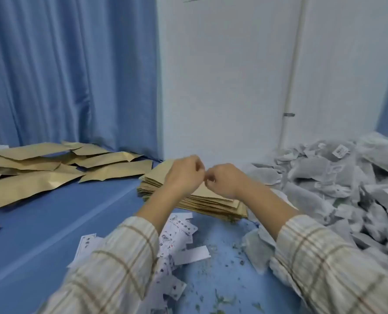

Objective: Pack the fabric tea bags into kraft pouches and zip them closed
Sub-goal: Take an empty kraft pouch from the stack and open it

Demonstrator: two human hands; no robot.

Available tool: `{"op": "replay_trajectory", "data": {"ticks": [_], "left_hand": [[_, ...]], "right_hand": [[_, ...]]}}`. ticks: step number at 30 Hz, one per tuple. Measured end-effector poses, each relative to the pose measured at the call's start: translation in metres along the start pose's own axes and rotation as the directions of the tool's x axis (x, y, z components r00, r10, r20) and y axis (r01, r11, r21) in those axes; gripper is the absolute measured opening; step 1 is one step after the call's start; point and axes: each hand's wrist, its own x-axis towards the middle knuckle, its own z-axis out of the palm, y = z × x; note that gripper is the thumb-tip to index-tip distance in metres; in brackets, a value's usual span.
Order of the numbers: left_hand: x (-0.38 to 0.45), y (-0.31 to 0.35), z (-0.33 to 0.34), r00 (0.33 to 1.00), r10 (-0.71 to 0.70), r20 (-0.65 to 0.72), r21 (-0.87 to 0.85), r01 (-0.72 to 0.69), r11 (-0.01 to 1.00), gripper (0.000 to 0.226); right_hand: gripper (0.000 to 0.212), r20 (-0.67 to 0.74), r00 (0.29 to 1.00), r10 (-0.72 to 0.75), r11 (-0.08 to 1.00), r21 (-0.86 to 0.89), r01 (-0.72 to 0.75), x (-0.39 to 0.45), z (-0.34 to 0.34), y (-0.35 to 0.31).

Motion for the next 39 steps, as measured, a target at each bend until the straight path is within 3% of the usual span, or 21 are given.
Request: {"op": "replay_trajectory", "data": {"ticks": [3,5,7,10,13,15,18,20,22,24,26,28,30,32,34,35,36,37,38,39], "left_hand": [[0.023,-0.036,0.039,0.958,-0.253,0.134,-0.164,0.274,0.948,0.012],[0.033,-0.061,0.064,0.867,-0.433,0.248,-0.361,0.498,0.789,0.015],[0.043,-0.077,0.079,0.783,-0.529,0.328,-0.572,0.610,0.548,0.013],[0.047,-0.096,0.094,0.719,-0.570,0.398,-0.712,0.634,0.302,0.016],[0.047,-0.105,0.107,0.685,-0.587,0.431,-0.788,0.603,0.125,0.030],[0.045,-0.106,0.114,0.678,-0.582,0.450,-0.816,0.576,0.041,0.035],[0.040,-0.104,0.120,0.693,-0.560,0.455,-0.852,0.522,-0.046,0.043],[0.036,-0.104,0.121,0.723,-0.542,0.427,-0.881,0.467,-0.071,0.044],[0.030,-0.102,0.111,0.746,-0.521,0.414,-0.899,0.426,-0.103,0.039],[0.024,-0.100,0.096,0.767,-0.503,0.399,-0.912,0.391,-0.126,0.033],[0.017,-0.093,0.080,0.789,-0.523,0.321,-0.944,0.312,-0.109,0.027],[0.009,-0.080,0.065,0.793,-0.558,0.244,-0.961,0.276,-0.028,0.029],[-0.001,-0.068,0.054,0.813,-0.564,0.146,-0.949,0.275,0.151,0.035],[-0.012,-0.055,0.044,0.842,-0.539,0.022,-0.892,0.260,0.370,0.046],[-0.024,-0.039,0.030,0.877,-0.466,-0.119,-0.756,0.224,0.615,0.057],[-0.032,-0.030,0.022,0.902,-0.387,-0.191,-0.652,0.178,0.737,0.064],[-0.040,-0.022,0.015,0.928,-0.275,-0.252,-0.536,0.102,0.838,0.073],[-0.049,-0.013,0.008,0.946,-0.139,-0.292,-0.415,0.006,0.910,0.083],[-0.058,-0.005,0.003,0.955,-0.001,-0.296,-0.288,-0.088,0.954,0.090],[-0.067,0.004,-0.001,0.954,0.126,-0.271,-0.141,-0.169,0.976,0.094]], "right_hand": [[0.044,0.157,0.978,0.139,0.989,-0.070,-0.129,0.029,0.035,0.019],[0.053,0.222,0.959,0.176,0.983,-0.094,-0.159,0.043,0.061,0.031],[0.059,0.221,0.958,0.182,0.980,-0.123,-0.157,0.055,0.079,0.043],[0.074,0.225,0.953,0.202,0.960,-0.240,-0.146,0.061,0.108,0.059],[0.087,0.234,0.936,0.263,0.939,-0.284,-0.193,0.055,0.131,0.070],[0.084,0.172,0.957,0.233,0.918,-0.364,-0.158,0.048,0.137,0.074],[0.050,-0.009,1.000,0.004,0.895,-0.447,-0.008,0.032,0.134,0.073],[0.030,-0.144,0.974,-0.174,0.839,-0.540,0.070,0.016,0.128,0.071],[0.028,-0.291,0.907,-0.304,0.847,-0.518,0.117,0.000,0.123,0.068],[0.033,-0.348,0.850,-0.396,0.841,-0.509,0.183,-0.015,0.119,0.065],[0.040,-0.370,0.812,-0.452,0.823,-0.524,0.219,-0.028,0.109,0.060],[0.027,-0.382,0.795,-0.472,0.817,-0.527,0.232,-0.038,0.097,0.054],[0.018,-0.313,0.846,-0.431,0.837,-0.488,0.247,-0.049,0.085,0.043],[0.033,-0.142,0.935,-0.326,0.892,-0.372,0.255,-0.061,0.072,0.033],[0.047,-0.008,0.992,-0.130,0.987,-0.093,0.128,-0.073,0.057,0.020],[0.050,-0.010,0.999,-0.032,0.995,0.098,0.033,-0.078,0.048,0.013],[0.049,-0.047,0.996,0.075,0.953,0.299,-0.058,-0.081,0.039,0.004],[0.047,-0.086,0.975,0.204,0.838,0.531,-0.128,-0.083,0.027,-0.005],[0.045,-0.066,0.940,0.335,0.614,0.772,-0.165,-0.085,0.013,-0.014],[0.045,0.003,0.916,0.401,0.314,0.939,-0.141,-0.086,-0.002,-0.021]]}}
